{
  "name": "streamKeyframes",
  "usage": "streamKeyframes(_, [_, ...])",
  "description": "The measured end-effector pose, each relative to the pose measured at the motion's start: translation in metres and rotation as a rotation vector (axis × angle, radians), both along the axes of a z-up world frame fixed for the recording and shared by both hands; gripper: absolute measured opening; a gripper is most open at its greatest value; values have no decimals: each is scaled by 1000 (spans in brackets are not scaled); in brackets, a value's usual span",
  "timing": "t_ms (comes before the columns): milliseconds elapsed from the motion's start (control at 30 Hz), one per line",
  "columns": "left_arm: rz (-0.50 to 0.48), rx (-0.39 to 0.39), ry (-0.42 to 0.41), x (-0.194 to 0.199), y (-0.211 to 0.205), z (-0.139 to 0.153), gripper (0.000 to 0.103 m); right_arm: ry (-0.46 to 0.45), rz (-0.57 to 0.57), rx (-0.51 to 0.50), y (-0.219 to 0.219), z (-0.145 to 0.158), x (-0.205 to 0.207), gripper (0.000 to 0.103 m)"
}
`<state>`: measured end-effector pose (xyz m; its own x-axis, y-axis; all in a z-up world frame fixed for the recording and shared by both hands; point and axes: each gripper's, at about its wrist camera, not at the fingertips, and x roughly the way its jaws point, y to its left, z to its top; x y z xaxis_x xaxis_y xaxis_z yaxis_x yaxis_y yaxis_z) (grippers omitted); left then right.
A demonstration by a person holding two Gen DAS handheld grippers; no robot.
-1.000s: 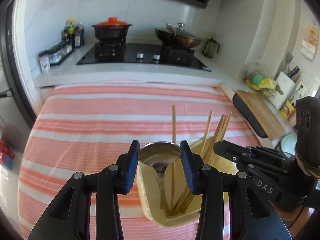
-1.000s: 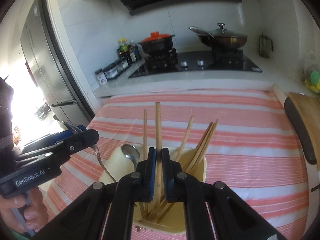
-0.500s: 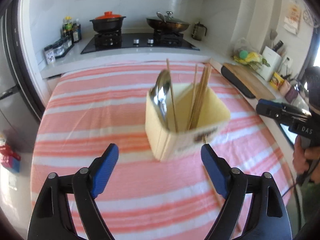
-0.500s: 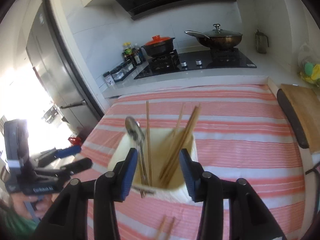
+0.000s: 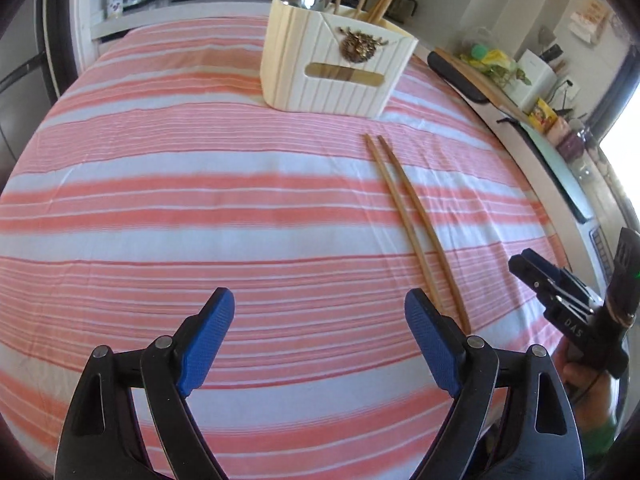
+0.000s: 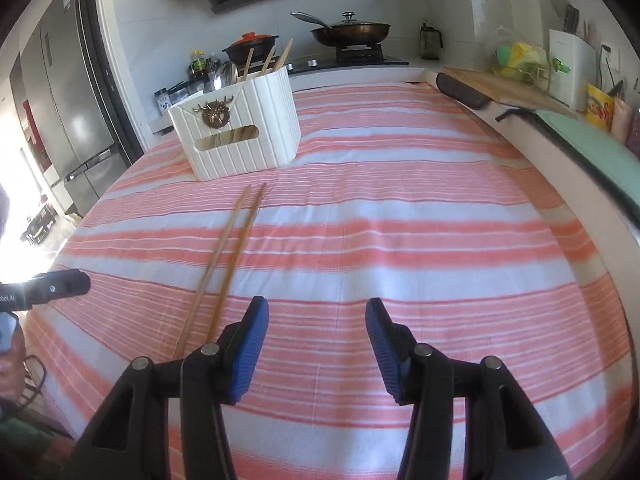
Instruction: Organize utensils
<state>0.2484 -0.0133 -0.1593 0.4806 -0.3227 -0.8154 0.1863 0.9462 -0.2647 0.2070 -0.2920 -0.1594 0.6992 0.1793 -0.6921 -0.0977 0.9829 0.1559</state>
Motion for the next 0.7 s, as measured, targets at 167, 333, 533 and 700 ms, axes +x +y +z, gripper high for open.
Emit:
streamKeyframes(167, [-13,33,-9,0,-18,0,88,-1,11,-48,4,-6,-5,52])
streamKeyframes(333, [-2,26,-33,13,-35,1,88,16,49,-6,13,-8,-4,51])
streamKeyframes(533, [-10,51,-44,44,-66,-10,86,26,99,15,27,-5,-4,51])
streamKeyframes(700, [-19,176,-58,61,-90,-28,79,35,91,13,22,-5,-14,51])
